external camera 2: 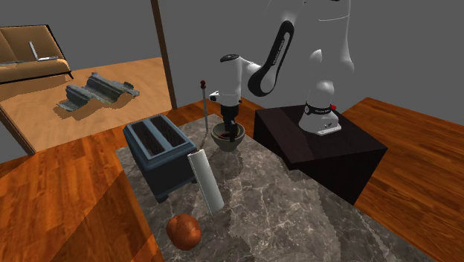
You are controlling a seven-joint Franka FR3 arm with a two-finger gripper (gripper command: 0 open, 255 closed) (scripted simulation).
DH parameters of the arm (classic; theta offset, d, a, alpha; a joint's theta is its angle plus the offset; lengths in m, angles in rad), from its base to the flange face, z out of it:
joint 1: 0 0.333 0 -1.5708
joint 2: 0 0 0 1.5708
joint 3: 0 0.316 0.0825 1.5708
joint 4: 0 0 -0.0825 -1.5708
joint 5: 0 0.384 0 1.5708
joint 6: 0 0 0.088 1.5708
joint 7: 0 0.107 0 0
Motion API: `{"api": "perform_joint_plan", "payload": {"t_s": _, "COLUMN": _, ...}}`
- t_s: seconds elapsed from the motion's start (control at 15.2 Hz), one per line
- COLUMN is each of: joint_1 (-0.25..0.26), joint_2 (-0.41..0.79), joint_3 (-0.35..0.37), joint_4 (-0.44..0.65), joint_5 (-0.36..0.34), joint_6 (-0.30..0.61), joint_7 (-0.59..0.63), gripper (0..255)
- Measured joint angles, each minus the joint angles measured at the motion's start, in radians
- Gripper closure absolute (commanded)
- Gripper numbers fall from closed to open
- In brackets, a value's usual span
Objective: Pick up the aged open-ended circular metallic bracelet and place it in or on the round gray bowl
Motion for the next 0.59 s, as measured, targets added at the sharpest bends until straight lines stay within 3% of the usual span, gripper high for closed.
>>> {"api": "perform_joint_plan", "payload": {"t_s": 0.59, "joint_1": -0.014, "joint_2": -0.121, "joint_3": 0.021, "joint_4": 0.004, "joint_5": 0.064, "joint_6": -0.121, "joint_7": -0.045, "gripper": 0}}
